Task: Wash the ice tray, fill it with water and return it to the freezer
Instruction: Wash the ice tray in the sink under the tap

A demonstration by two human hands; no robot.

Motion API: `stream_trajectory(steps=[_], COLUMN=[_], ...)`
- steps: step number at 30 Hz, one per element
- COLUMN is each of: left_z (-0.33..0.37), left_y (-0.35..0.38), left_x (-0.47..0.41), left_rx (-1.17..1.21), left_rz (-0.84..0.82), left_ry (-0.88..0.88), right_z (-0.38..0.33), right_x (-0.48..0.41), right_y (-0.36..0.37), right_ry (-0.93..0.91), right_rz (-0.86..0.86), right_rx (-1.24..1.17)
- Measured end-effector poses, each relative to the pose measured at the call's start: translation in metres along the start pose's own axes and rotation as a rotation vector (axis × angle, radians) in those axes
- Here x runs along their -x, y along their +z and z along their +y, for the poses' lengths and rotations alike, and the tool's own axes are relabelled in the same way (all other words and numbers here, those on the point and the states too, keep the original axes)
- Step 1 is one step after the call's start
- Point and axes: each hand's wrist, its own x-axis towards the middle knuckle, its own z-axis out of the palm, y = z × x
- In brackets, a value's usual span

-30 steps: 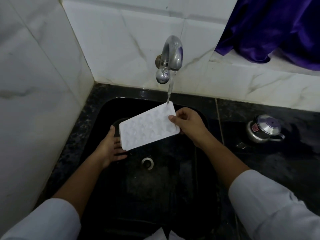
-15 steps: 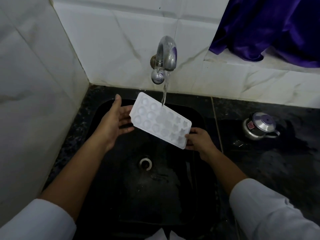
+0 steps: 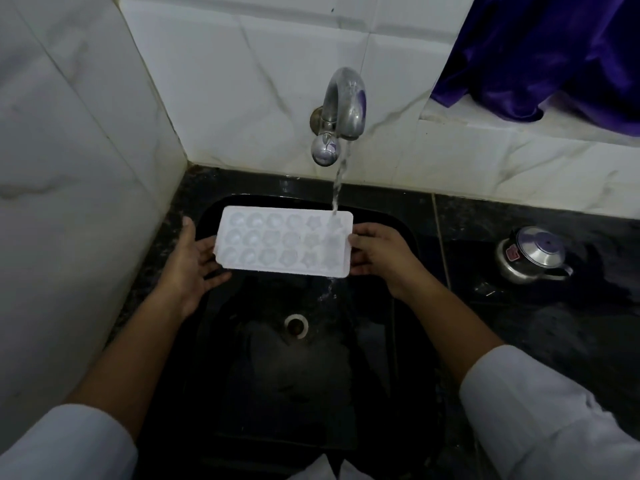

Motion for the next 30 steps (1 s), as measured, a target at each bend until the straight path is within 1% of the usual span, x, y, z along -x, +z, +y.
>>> stream_trajectory(steps=[7,13,16,21,27,30], left_z=[-0.045,-0.055,-0.043,-0.003,0.033,0.039], left_y=[0.061,0.096,0.100,0.096,0.075,0.060], left_x=[0.000,0.013,0.013,0.008,0.014,0.020], left_rx=[-0.069,-0.126,-0.105,-0.088,-0.094,-0.083], left_rz=[-0.166,-0.298,-0.308,-0.256,-0.188,-0.149], left_ry=[-0.210,-0.243,-0.190,-0.031,0.131,0.179], right_z=[-0.022,-0.027,-0.024,-0.006,0.022,0.032], right_x=[0.036,0.061,0.065,0.053,0.027,0.018], right_y=[-0.052,-0.090,-0.101,-0.099,-0.071,-0.050], right_ry=[-0.084,-0.175,-0.190,-0.151,-0.040,0.018], right_rz=[0.094,0.146,0.176,0.218,0.194,0.152], right_rx=[0.024,0.062,0.051,-0.015,-0.108,-0.146])
